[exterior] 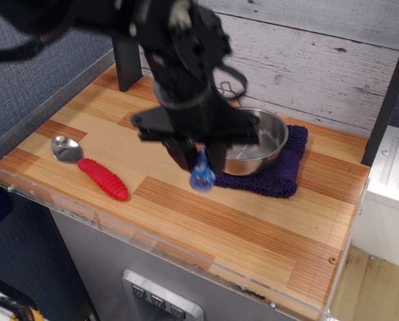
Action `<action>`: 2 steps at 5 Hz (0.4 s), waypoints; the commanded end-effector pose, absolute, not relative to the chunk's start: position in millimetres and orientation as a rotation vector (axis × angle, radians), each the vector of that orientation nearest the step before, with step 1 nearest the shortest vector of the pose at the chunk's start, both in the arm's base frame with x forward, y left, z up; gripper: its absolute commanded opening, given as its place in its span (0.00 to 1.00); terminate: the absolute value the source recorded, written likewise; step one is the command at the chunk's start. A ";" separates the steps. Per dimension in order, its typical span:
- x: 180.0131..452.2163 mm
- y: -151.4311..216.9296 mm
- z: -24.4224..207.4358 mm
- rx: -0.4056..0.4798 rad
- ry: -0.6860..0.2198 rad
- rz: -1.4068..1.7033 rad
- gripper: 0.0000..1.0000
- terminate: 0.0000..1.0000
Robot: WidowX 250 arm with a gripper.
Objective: Place the container on the front edge of the table
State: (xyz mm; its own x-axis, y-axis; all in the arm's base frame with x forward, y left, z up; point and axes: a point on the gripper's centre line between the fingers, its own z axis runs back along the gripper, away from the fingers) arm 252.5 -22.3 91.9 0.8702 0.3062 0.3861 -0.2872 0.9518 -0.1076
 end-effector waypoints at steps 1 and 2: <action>232.9 -51.6 70.2 -0.054 -0.432 0.138 0.00 0.00; 232.0 -77.3 58.3 -0.057 -0.410 0.062 0.00 0.00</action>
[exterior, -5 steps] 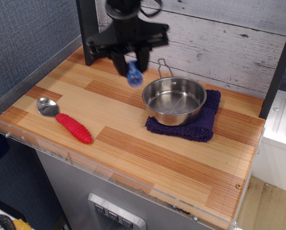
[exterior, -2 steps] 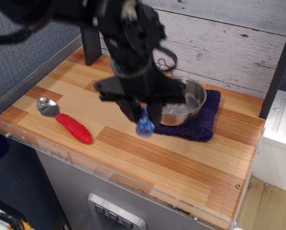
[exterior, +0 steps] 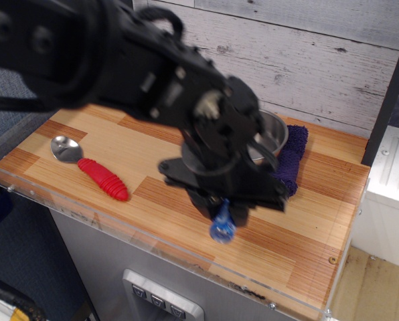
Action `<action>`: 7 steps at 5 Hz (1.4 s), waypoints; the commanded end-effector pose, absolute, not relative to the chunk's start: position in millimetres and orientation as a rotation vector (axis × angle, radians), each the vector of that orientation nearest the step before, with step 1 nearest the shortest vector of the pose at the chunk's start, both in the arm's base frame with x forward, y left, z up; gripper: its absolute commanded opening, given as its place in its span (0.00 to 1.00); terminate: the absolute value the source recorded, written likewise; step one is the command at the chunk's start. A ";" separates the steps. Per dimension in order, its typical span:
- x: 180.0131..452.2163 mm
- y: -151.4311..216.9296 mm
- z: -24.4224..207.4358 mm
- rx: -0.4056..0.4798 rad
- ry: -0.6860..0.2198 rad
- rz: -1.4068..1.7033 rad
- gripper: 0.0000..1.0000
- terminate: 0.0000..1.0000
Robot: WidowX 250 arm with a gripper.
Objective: Place the container on the front edge of the table
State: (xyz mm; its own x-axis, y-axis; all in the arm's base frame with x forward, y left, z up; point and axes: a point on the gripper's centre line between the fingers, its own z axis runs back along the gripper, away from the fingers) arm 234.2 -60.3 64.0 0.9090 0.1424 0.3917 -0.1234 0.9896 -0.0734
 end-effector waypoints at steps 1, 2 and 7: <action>239.0 -94.0 50.8 -0.080 -0.401 0.046 0.00 0.00; 243.9 -100.7 42.0 -0.078 -0.388 0.037 0.00 0.00; 253.9 -87.2 40.9 0.023 -0.366 0.208 1.00 0.00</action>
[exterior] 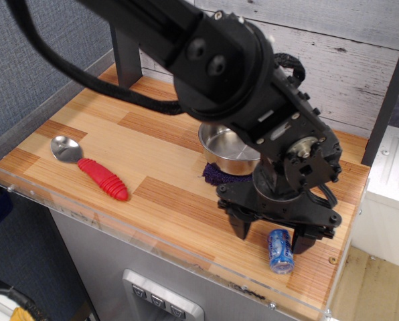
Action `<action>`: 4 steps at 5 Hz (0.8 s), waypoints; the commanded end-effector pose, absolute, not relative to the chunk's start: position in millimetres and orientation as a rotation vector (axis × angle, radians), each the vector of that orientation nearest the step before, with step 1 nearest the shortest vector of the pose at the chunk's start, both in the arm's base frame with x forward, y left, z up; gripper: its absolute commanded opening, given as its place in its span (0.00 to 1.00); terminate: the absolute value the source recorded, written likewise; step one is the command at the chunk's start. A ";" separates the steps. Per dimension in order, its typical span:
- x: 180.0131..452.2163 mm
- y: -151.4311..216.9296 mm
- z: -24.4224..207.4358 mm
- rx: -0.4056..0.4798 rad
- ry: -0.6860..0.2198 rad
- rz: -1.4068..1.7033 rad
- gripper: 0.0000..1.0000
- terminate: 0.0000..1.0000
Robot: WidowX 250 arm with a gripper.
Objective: Place the container on the front edge of the table
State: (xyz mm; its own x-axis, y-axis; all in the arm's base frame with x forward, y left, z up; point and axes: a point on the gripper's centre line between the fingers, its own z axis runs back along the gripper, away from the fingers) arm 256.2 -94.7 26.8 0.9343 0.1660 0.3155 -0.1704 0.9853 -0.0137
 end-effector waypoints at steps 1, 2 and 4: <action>254.1 -86.6 50.5 0.024 -0.380 0.211 1.00 0.00; 255.9 -82.7 74.4 -0.008 -0.389 0.230 1.00 0.00; 247.6 -75.0 124.4 -0.059 -0.481 0.256 1.00 0.00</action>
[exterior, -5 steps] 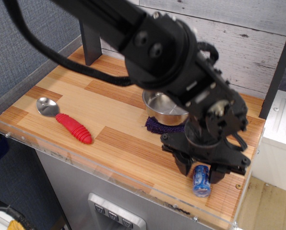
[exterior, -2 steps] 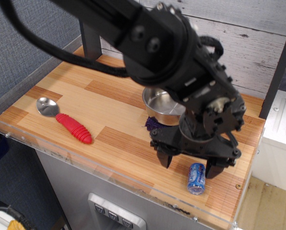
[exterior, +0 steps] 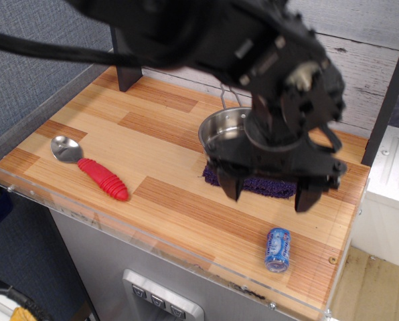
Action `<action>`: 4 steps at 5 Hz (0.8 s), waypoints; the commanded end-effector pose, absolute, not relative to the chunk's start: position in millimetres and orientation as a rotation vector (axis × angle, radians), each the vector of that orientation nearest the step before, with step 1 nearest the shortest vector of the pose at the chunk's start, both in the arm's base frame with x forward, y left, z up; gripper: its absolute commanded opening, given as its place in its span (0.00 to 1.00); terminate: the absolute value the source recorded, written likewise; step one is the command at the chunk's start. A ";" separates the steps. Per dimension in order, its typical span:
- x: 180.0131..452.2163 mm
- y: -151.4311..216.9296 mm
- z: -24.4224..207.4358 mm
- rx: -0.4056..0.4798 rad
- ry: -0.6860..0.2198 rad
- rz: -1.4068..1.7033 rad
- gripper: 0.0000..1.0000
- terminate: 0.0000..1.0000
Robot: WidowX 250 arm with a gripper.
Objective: Place the container on the front edge of the table
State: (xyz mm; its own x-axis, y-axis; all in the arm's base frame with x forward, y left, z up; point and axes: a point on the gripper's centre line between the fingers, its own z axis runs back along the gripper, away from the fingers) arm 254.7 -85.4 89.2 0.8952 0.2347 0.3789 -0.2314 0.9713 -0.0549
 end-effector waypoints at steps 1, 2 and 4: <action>247.6 -75.0 124.4 -0.059 -0.481 0.256 1.00 0.00; 247.6 -75.0 124.4 -0.059 -0.481 0.256 1.00 0.00; 247.6 -75.0 124.4 -0.059 -0.481 0.256 1.00 1.00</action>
